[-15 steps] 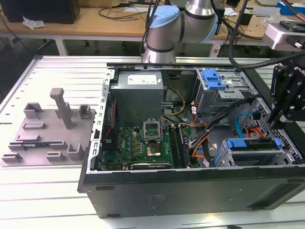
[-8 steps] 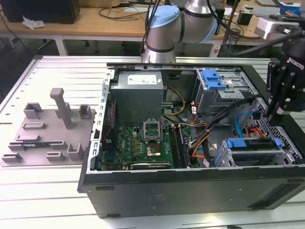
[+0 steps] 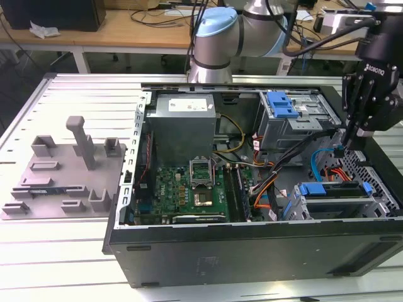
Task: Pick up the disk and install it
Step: 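Insert the second disk wire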
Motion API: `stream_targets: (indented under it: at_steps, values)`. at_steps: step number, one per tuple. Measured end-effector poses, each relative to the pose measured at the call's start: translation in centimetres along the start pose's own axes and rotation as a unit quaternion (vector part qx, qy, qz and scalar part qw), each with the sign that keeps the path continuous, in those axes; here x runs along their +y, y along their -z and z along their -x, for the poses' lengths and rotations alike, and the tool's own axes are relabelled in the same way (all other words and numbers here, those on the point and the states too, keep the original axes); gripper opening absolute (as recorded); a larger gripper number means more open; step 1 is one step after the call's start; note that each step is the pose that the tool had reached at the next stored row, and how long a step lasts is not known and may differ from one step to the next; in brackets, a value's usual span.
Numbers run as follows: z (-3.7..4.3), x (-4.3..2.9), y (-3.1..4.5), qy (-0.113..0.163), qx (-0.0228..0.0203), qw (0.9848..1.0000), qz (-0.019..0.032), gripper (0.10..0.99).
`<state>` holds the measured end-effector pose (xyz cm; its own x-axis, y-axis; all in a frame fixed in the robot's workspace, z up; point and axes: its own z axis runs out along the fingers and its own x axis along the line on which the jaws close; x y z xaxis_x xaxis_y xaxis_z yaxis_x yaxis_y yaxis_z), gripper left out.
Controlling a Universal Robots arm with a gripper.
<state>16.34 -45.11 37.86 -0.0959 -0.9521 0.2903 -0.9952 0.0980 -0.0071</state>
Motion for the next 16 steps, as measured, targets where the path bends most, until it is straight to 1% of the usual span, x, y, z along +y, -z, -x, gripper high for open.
stream_targets:
  at_steps: [1,2,3,9,12,16]
  values:
    - [0.03,0.02,0.00,0.000,0.0045,1.0000,-0.0005,0.251]
    - [0.06,0.04,0.02,0.000,0.0070,1.0000,-0.0007,0.314]
    - [0.11,0.10,0.03,0.000,0.0085,1.0000,-0.0007,0.314]
    - [0.11,0.43,0.03,-0.003,0.0086,1.0000,-0.0001,0.314]
    - [0.03,1.24,0.01,-0.006,0.0088,0.9999,0.0009,0.314]
    - [-0.15,2.08,-0.19,-0.006,0.0088,0.9999,0.0005,0.314]
